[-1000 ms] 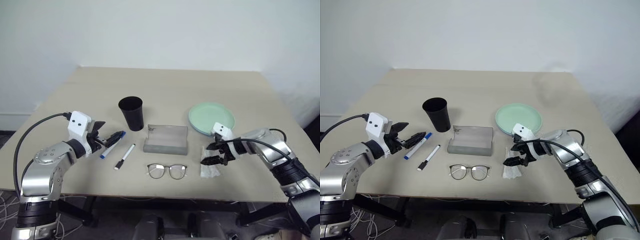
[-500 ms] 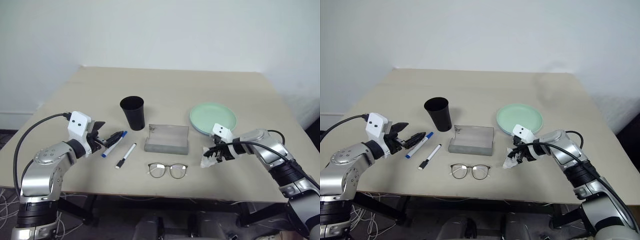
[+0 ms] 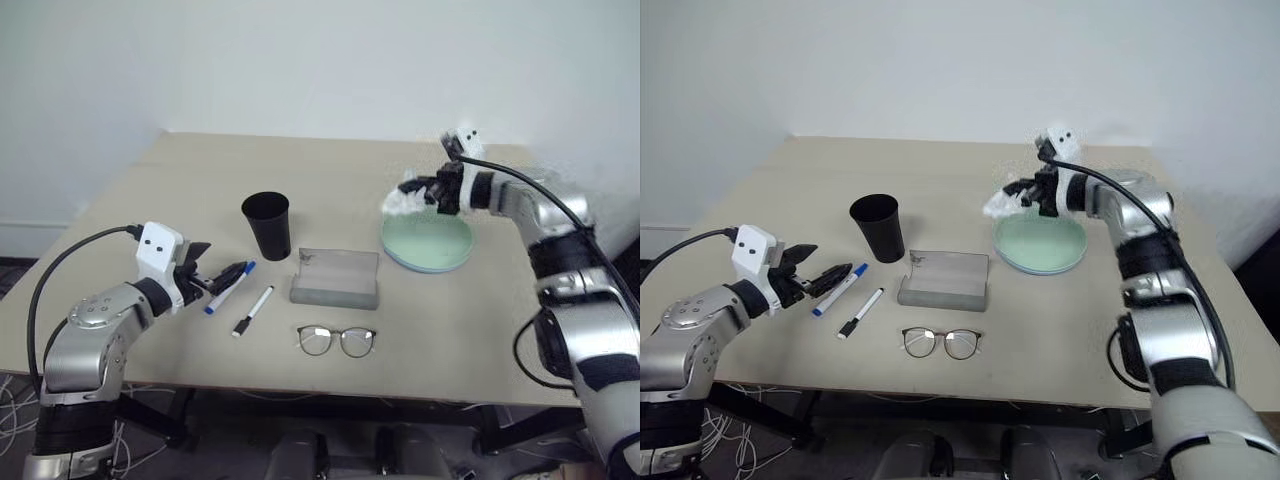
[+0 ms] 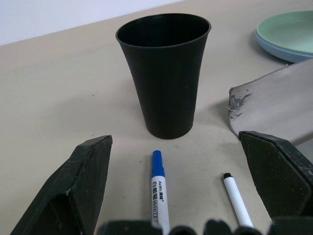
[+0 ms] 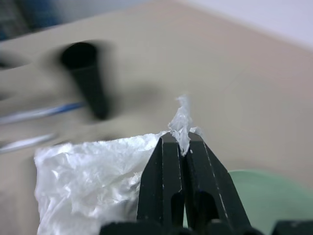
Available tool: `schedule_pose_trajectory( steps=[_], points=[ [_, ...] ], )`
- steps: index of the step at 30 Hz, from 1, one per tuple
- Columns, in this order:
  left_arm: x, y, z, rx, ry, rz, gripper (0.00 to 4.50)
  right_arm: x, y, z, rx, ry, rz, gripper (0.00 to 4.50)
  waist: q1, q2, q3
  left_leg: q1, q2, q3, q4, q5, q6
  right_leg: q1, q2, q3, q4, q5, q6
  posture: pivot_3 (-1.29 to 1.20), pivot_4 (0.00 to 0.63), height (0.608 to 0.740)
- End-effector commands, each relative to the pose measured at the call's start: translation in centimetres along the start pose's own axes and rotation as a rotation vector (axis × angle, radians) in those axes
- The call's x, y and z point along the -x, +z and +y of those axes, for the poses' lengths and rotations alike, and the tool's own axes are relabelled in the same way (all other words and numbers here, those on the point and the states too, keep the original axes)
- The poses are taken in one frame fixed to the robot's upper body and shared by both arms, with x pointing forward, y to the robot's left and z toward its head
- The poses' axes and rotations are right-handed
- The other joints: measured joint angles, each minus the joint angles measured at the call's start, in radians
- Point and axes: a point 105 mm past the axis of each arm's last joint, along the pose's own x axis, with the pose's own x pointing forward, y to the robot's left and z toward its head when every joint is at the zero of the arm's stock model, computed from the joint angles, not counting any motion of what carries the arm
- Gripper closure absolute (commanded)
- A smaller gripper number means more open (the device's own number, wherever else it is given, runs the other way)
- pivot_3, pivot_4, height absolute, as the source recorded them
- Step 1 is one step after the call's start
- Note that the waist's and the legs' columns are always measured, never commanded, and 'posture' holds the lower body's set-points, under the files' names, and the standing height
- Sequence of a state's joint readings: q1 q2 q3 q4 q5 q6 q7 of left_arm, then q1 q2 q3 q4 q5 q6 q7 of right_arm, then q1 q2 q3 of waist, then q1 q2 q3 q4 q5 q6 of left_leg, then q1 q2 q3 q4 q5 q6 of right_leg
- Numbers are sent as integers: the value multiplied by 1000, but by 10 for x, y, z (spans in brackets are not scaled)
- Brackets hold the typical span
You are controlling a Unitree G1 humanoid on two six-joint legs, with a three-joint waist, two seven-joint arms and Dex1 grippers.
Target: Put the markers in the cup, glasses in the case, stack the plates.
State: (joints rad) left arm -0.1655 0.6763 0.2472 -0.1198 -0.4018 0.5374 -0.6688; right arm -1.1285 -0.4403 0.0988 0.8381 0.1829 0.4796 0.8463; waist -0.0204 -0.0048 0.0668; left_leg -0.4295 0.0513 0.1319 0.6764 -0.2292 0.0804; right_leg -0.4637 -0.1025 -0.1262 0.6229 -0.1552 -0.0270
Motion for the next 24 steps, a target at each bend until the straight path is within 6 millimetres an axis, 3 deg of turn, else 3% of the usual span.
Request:
schedule_pose_trajectory(
  steps=[1, 7, 8, 12, 17, 19, 21, 24],
  points=[
    [-2, 13, -1, -33, -1, -45, 64, -3, -11, -25, 45, -173, 18, 4474, 1, 0, 0, 0, 0, 0, 0, 0, 0, 0, 0, 0, 0, 0, 0, 0, 0, 727],
    [-2, 14, -3, -36, -4, -49, 64, -10, -37, -35, 136, -285, 96, 4474, -13, 0, 0, -1, -2, 4, -3, 3, -7, -3, 0, 3, 1, 2, 3, 0, 0, 727],
    [-2, 14, -3, -36, -4, -49, 64, -10, -38, -35, 141, -291, 96, 4289, -17, 0, 0, -1, -2, 4, -3, 3, -7, -3, 0, 3, 2, 2, 3, 0, 0, 727],
    [-3, 15, -6, -39, -14, -50, 64, -7, -36, -41, 181, -329, 91, 3200, -29, 0, 0, 0, -1, 3, -3, 4, -9, -3, 1, 3, 2, 2, 2, 0, 0, 727],
    [-9, 16, -14, -53, -54, -44, 64, 0, -27, -47, 245, -343, 66, 1435, -33, 1, 0, 2, 0, 3, -3, 5, -8, -1, 1, 3, 2, 2, 2, 0, 0, 727],
    [-13, 17, -21, -65, -92, -39, 64, 1, -19, -42, 259, -277, 41, 777, -33, 1, 0, 2, 0, 3, -2, 4, -5, -1, 1, 3, 2, 2, 2, 0, 0, 727],
    [-18, 18, -31, -85, -144, -31, 64, 2, -11, -31, 274, -160, 17, 777, -31, 1, 0, 2, -1, 2, -2, 5, -3, 0, 1, 2, 2, 2, 2, 0, 0, 727],
    [-30, 19, -56, -132, -255, -16, 64, 9, -10, 0, 305, 142, 24, 777, -28, 1, 0, 2, -1, 1, -2, 6, -2, 1, 1, 2, 2, 2, 2, 0, 0, 727]
  ],
)
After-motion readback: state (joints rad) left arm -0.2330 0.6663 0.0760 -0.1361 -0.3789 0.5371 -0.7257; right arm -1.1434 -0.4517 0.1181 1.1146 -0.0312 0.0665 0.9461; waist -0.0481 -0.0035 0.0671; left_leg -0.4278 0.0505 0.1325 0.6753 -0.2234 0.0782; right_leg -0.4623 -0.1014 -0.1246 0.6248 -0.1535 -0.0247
